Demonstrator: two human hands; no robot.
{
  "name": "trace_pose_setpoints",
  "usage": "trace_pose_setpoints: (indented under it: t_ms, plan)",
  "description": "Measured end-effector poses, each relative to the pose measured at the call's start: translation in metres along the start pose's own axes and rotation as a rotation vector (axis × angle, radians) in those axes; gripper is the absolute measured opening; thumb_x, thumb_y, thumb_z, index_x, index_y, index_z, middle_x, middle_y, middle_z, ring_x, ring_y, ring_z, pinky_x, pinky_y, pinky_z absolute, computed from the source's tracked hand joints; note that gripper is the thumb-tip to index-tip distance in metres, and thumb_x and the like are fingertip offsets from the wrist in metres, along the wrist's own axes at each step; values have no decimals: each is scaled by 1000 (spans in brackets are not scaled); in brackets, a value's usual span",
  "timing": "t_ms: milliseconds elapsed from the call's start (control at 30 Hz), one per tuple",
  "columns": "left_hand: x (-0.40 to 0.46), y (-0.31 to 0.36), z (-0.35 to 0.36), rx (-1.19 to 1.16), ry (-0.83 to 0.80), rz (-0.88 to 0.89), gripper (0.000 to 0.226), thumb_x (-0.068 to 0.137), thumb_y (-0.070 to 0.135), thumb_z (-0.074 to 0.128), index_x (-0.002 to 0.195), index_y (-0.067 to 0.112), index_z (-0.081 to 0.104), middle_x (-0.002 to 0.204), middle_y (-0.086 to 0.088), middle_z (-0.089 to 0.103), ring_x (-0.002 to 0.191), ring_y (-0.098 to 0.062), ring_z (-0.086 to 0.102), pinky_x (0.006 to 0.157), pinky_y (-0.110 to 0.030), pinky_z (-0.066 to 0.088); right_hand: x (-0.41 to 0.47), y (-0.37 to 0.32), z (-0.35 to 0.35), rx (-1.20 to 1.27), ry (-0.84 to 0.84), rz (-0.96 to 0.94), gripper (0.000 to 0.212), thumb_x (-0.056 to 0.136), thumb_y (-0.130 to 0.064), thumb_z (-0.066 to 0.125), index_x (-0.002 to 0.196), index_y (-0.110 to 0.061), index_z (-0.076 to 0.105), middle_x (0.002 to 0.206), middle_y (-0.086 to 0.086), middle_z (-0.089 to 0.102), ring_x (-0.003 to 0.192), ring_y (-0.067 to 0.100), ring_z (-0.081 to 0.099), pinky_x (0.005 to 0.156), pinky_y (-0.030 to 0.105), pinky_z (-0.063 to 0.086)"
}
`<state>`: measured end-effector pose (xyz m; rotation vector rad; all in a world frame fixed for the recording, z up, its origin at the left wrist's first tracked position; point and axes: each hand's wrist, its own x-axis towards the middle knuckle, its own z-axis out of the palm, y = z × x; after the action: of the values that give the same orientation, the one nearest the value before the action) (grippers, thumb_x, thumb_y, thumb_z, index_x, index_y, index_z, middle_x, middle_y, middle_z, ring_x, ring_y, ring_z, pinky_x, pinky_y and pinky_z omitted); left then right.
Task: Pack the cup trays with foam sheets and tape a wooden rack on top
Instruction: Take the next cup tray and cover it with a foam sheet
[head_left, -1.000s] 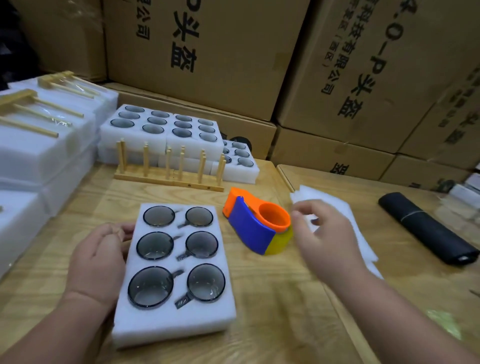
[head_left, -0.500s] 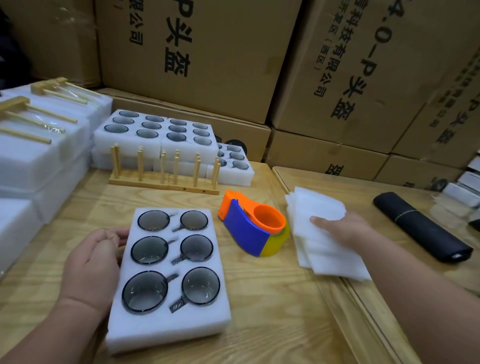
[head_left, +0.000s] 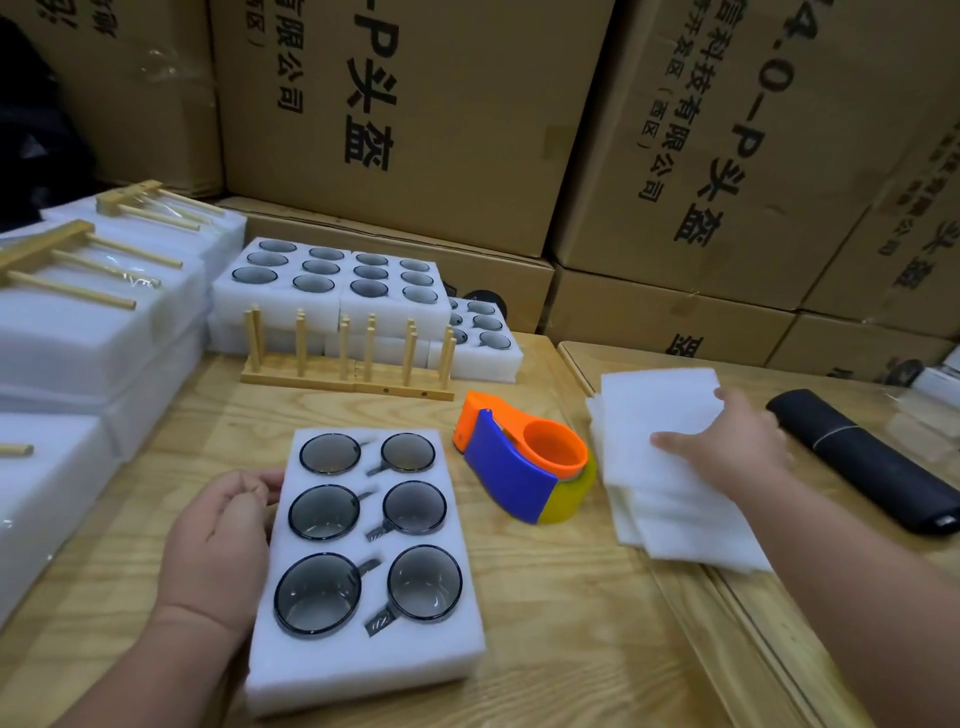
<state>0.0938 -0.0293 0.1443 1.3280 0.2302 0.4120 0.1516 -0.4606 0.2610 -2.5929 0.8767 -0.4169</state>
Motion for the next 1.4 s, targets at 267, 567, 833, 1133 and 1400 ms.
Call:
trace_pose_setpoints:
  t_ms: [267, 567, 833, 1133, 1400]
  plan:
    - [4, -3, -2, 48, -11, -15, 28, 71, 19, 48, 79, 21, 74, 86, -6, 76, 79, -29, 64, 76, -50, 52, 11, -13, -31, 512, 91, -84, 62, 93, -29, 72, 147, -21, 42, 130, 8, 61, 100, 31, 60, 78, 40, 46]
    - [2, 6, -2, 130, -31, 61, 25, 73, 24, 46, 73, 25, 71, 98, -9, 75, 96, -41, 66, 89, -67, 52, -51, -69, -33, 1107, -267, -72, 24, 96, -24, 61, 117, -17, 69, 100, 0, 78, 80, 16, 77, 61, 31, 60]
    - [3, 5, -4, 146, -43, 31, 24, 75, 25, 45, 71, 26, 69, 106, -5, 75, 100, -38, 67, 91, -65, 52, -147, -107, 5, 1011, -723, -162, 15, 100, -18, 60, 110, -11, 68, 100, 13, 79, 86, 31, 77, 74, 47, 63]
    - [0, 4, 0, -25, -36, -2, 16, 69, 19, 43, 62, 25, 56, 93, -3, 75, 81, -31, 61, 73, -50, 45, -192, -111, 61, 938, -771, -65, 7, 96, -11, 66, 100, -11, 71, 85, 10, 79, 72, 25, 77, 57, 34, 61]
    - [-1, 12, 0, 27, -53, 35, 16, 69, 19, 46, 60, 26, 56, 69, 2, 56, 66, -19, 42, 65, -37, 32, -197, -104, 78, 933, -748, -32, 21, 89, -18, 72, 109, -20, 65, 81, -2, 78, 72, 19, 78, 62, 37, 62]
